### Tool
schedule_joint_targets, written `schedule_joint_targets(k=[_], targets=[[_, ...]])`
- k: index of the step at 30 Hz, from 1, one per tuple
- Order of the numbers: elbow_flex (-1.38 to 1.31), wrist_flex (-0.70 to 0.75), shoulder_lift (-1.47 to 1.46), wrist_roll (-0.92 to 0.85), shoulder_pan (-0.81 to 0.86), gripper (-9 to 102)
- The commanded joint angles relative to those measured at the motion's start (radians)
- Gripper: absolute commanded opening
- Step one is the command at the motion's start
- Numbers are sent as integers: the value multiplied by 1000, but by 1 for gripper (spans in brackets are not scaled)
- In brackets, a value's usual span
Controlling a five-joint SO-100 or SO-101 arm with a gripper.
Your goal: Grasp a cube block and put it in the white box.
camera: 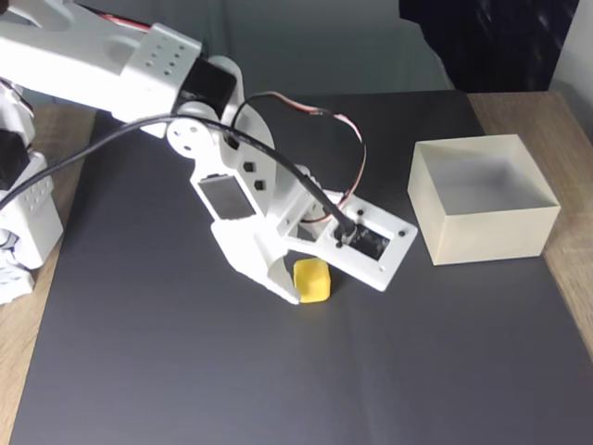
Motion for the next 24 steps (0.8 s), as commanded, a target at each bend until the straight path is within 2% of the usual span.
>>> schedule_joint_targets(k=[1,17,24], targets=[[-3,-31,-8,0,-5,29],[9,-84,-66,-17,-77,29],[8,-94,-78,-12,-91,26]])
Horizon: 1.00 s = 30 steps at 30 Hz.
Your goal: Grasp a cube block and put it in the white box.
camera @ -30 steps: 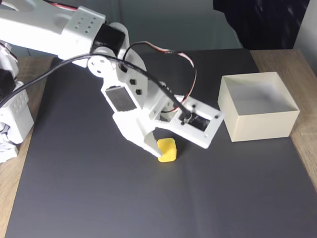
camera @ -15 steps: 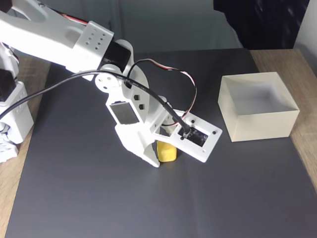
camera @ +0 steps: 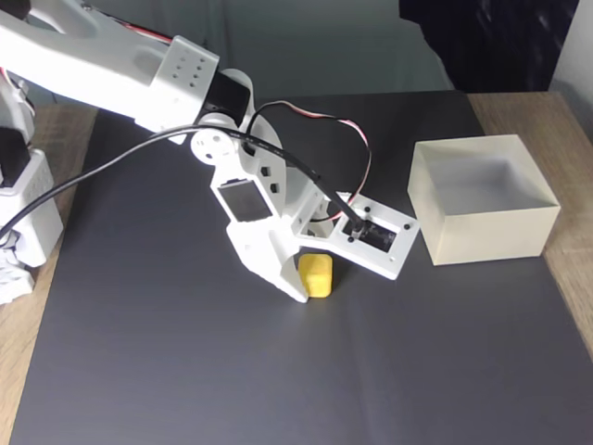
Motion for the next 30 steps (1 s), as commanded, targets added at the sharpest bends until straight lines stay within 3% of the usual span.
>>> schedule_joint_targets(k=[1,11,20,30], targets=[[-5,-11,3,6,-14,25],[-5,5,-8,64,-20,19],[-5,57,-18,123,-21,3],[-5,69,-9,103,-34,0]])
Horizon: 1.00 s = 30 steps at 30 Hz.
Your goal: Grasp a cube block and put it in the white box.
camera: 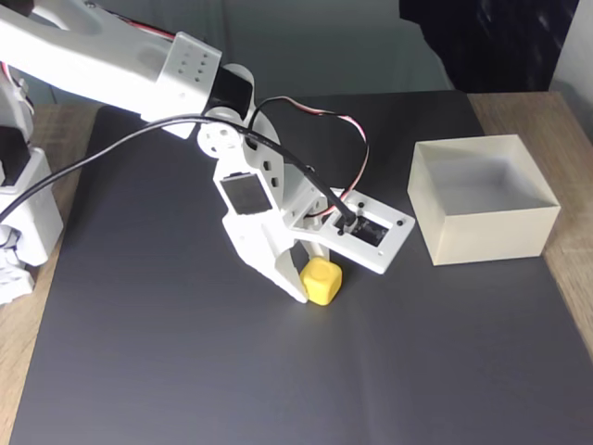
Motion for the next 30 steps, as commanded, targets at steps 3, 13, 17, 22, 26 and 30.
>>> schedule_joint_targets(k=[3,13,17,22,26,30], targets=[[0,2,35,-18,-12,0],[0,-8,187,-71,-81,0],[0,-21,278,-89,-120,0],[-8,-38,407,-98,-163,0],[-26,-78,479,-126,-192,0],[-84,-147,472,-160,-215,0]])
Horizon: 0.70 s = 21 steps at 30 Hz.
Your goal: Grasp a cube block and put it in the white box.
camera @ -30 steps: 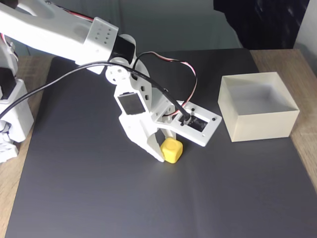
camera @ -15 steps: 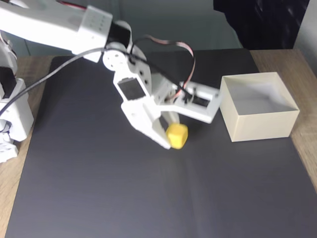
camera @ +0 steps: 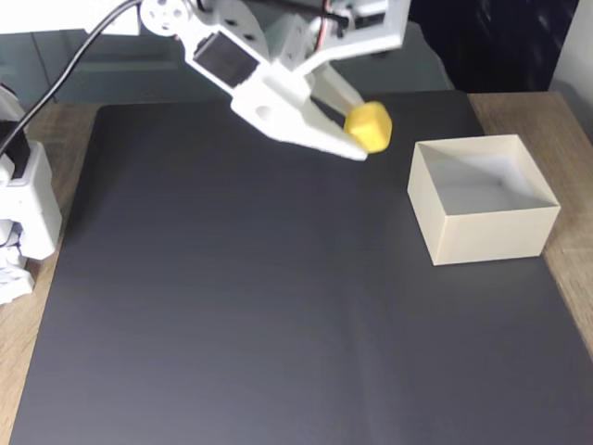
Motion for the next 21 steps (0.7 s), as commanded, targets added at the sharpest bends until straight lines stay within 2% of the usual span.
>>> schedule_joint_targets(k=[1,6,16,21], targets=[[-103,-58,15,-23,-20,0],[-314,-95,-152,-37,-38,1],[-827,-66,-572,-55,-28,1],[-942,-54,-699,-57,-9,2]])
